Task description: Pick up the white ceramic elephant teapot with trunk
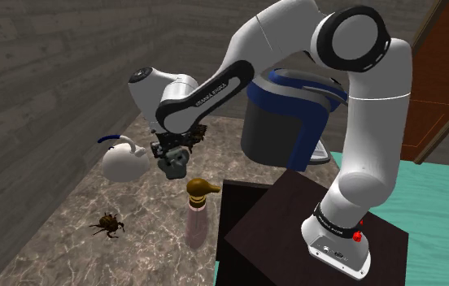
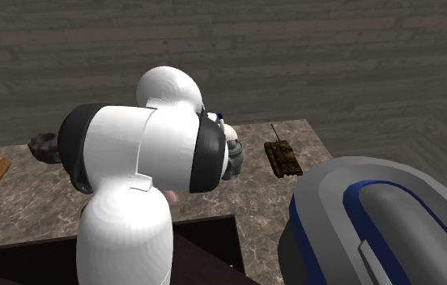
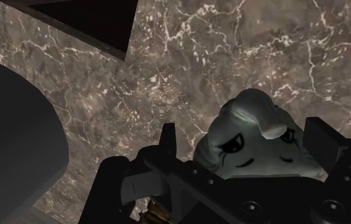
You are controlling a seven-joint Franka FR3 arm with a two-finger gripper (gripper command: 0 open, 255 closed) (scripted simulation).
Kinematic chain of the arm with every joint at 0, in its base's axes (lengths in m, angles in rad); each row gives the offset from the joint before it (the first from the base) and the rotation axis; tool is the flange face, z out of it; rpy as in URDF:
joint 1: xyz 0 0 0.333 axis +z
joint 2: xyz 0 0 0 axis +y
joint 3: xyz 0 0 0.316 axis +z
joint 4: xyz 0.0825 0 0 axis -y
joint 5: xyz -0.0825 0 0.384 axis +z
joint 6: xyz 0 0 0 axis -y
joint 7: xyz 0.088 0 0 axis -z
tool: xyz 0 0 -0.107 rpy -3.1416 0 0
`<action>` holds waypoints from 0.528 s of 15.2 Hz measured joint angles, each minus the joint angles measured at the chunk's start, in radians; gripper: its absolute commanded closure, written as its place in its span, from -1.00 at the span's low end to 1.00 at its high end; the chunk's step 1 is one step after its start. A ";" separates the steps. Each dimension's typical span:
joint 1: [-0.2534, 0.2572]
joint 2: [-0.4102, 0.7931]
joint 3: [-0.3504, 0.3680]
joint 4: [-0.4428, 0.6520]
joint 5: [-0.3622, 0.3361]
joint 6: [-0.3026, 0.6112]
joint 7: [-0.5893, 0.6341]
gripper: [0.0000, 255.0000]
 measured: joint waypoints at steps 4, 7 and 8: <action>0.029 0.088 -0.027 0.049 -0.048 0.009 0.054 -1.00; 0.037 0.118 -0.037 0.050 -0.068 0.032 0.071 -1.00; 0.040 0.129 -0.041 0.051 -0.074 0.039 0.078 -1.00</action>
